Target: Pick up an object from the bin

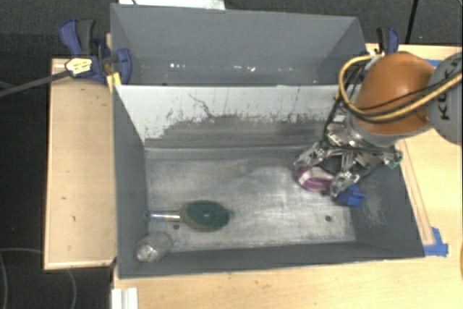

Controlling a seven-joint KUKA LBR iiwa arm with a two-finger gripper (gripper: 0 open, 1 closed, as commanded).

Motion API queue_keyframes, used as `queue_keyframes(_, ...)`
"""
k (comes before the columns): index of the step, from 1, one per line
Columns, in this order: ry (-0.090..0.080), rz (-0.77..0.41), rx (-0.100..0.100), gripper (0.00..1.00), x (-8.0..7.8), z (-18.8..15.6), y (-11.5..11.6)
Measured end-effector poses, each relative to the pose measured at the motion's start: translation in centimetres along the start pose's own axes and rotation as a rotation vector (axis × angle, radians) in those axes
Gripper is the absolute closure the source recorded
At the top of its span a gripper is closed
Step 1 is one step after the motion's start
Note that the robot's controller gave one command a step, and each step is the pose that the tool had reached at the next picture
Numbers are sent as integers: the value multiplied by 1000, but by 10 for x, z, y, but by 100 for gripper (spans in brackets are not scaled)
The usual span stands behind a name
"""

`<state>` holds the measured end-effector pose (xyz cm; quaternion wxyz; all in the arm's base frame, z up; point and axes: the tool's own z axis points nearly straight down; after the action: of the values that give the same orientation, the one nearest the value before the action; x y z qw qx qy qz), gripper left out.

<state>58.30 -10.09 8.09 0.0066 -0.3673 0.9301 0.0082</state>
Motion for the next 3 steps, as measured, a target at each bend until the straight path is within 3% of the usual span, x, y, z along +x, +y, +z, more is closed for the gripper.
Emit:
queue_keyframes(1, 12, -179, 18, 100, 14, -162, 8)
queue_keyframes(2, 16, -174, 10, 0, 15, -158, 9)
queue_keyframes(3, 7, -735, -2, 0, 14, -2, -8)
